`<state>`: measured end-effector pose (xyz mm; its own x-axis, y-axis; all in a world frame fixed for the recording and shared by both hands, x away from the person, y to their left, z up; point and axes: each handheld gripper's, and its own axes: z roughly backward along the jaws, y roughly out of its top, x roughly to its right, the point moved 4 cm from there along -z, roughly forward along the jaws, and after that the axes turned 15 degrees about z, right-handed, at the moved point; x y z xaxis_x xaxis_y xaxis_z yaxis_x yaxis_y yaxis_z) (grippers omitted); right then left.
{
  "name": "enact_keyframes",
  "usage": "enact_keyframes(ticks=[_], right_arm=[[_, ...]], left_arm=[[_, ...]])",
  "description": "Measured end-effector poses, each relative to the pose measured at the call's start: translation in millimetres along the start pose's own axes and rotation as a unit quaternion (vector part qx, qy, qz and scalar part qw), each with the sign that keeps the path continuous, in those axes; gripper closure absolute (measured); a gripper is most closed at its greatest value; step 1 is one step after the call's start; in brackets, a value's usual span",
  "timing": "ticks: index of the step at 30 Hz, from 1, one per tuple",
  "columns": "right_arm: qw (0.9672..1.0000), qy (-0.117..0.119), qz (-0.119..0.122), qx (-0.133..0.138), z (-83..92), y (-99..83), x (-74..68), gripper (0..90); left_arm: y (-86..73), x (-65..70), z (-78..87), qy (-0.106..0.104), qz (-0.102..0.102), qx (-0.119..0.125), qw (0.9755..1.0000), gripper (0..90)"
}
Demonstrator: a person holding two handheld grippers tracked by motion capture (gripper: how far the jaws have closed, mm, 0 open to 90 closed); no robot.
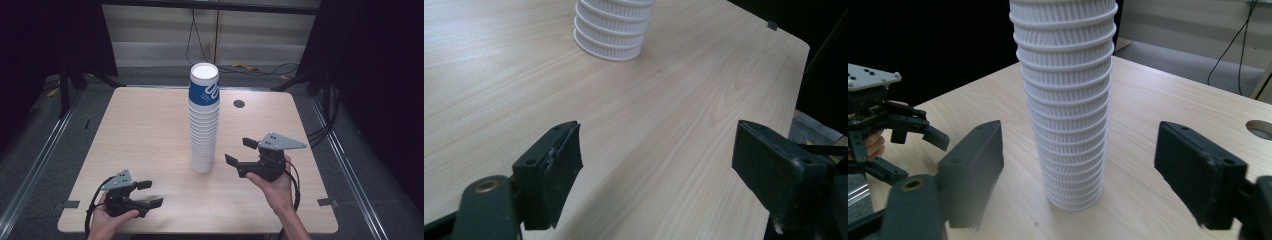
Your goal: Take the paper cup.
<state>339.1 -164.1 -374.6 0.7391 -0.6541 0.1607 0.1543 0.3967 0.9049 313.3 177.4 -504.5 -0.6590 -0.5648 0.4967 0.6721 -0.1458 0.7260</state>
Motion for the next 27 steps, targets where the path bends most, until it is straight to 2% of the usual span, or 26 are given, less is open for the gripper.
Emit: enact_keyframes(ticks=[3, 13, 20, 26, 27], right_arm=[[1.0, 0.005, 0.003, -0.003, -2.5, 4.3, 2.2, 18.0], [0.9996, 0.002, 0.017, 0.024, -2.9, 36.8, 12.1, 17.9], [0.999, 0.005, 0.029, 0.034, -4.0, 57.7, 15.9, 17.9], [0.9984, 0.012, 0.029, 0.047, -6.6, 71.7, 19.6, 17.9], [0.9981, 0.02, 0.027, 0.051, -7.9, 78.6, 19.5, 17.9]], left_arm=[[0.0, -0.4, 0.1, 0.0, 0.0, 0.0, 1.0, 18.3], [-0.4, -3.7, 0.6, 0.002, 0.008, -0.002, 1.0, 16.0], [-1.0, -3.0, -0.2, 0.002, 0.004, -0.006, 1.0, 16.1], [-0.9, -3.8, -0.3, 0.003, 0.006, -0.005, 1.0, 16.1], [-0.4, -4.0, -0.1, 0.006, 0.007, -0.001, 1.0, 16.3]])
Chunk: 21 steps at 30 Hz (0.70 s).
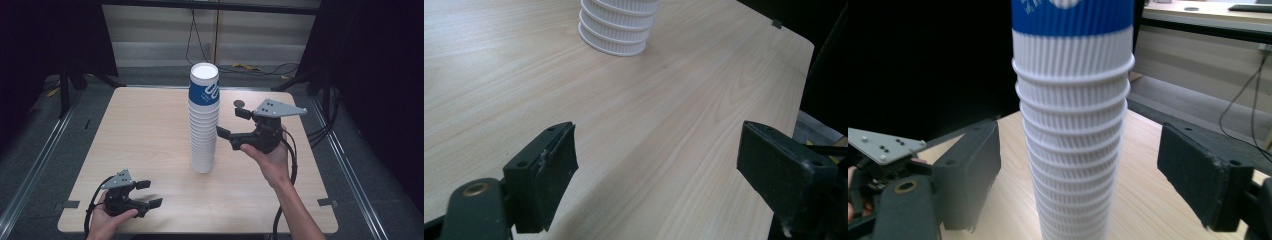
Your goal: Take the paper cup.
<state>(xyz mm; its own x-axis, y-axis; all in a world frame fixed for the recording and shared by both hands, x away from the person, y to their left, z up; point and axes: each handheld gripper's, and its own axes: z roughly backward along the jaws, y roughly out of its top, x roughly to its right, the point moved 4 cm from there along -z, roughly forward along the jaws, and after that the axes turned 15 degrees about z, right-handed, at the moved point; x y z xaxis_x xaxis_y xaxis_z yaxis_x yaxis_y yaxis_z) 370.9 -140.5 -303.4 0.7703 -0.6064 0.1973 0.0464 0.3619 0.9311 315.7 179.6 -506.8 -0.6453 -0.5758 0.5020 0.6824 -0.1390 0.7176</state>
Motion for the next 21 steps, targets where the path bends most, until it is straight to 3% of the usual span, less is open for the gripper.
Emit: enact_keyframes(ticks=[13, 21], right_arm=[[0.9995, 0.03, 0.007, -0.008, -10.8, 32.8, 9.5, 17.7], [0.9994, 0.031, 0.012, -0.008, -11.5, 46.0, 13.9, 17.5]], left_arm=[[-0.4, -2.1, 0.2, 0.008, 0.001, 0.0, 1.0, 16.5], [-0.8, -2.2, 0.1, 0.009, 0.001, 0.0, 1.0, 16.5]])
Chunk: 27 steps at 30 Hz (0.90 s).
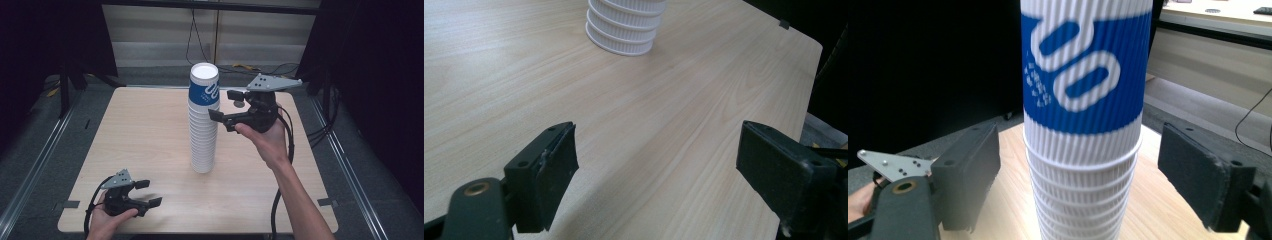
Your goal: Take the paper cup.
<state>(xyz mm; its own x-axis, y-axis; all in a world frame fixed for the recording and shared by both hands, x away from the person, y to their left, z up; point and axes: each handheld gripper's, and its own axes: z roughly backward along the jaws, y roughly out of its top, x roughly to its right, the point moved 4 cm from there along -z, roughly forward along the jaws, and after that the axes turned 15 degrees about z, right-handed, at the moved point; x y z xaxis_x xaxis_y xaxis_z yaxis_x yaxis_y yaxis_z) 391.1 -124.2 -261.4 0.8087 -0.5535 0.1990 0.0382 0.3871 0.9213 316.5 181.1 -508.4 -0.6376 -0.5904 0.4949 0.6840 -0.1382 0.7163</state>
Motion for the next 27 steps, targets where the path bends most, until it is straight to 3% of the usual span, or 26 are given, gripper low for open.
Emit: enact_keyframes(ticks=[14, 27], right_arm=[[0.9994, 0.026, 0.004, -0.022, -14.8, 24.7, 11.6, 15.7], [0.9989, 0.032, 0.0, -0.034, -29.8, 38.1, 19.4, 14.3]], left_arm=[[-0.4, -0.9, 0.3, 0.001, -0.001, 0.0, 1.0, 16.5], [-0.7, -0.9, -0.5, 0.001, 0.001, -0.001, 1.0, 16.4]])
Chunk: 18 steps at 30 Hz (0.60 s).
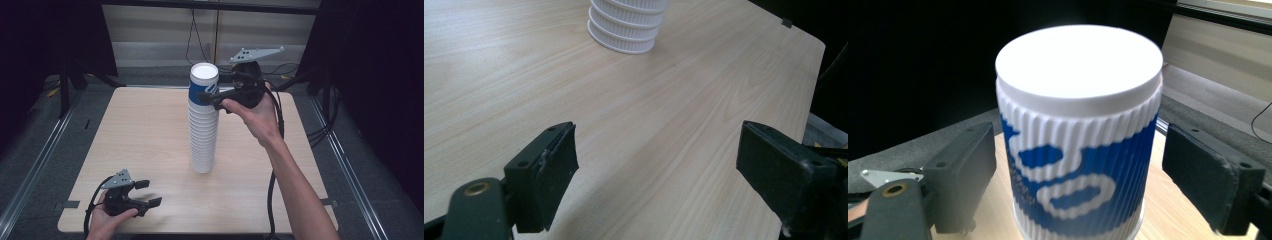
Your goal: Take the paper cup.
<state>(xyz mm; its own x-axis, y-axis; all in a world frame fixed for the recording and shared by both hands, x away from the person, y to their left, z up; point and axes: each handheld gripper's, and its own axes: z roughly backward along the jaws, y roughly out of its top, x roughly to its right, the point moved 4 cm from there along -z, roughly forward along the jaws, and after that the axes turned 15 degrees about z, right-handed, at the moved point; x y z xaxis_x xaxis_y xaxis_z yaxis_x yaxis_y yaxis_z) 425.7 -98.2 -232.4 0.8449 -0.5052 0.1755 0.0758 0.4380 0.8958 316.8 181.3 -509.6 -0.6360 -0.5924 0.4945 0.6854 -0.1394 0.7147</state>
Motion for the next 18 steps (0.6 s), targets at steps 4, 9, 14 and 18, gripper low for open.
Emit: enact_keyframes(ticks=[4, 9, 14, 18], right_arm=[[1.0, 0.007, 0.003, -0.005, -4.1, 4.2, 0.1, 14.7], [0.9997, 0.011, 0.012, -0.021, -9.3, 6.9, -2.4, 15.9], [0.9993, 0.015, 0.01, -0.032, -12.7, 8.5, -0.7, 16.4], [0.9988, 0.014, 0.015, -0.044, -14.0, 10.4, -1.1, 17.2]], left_arm=[[-0.2, 0.0, -0.5, 0.0, 0.0, -0.002, 1.0, 16.4], [-0.3, 0.2, -0.6, 0.0, 0.0, -0.002, 1.0, 16.5], [-0.2, -0.4, 0.0, 0.002, -0.001, -0.002, 1.0, 16.5], [-0.2, -0.5, -0.4, 0.003, 0.0, -0.003, 1.0, 16.5]])
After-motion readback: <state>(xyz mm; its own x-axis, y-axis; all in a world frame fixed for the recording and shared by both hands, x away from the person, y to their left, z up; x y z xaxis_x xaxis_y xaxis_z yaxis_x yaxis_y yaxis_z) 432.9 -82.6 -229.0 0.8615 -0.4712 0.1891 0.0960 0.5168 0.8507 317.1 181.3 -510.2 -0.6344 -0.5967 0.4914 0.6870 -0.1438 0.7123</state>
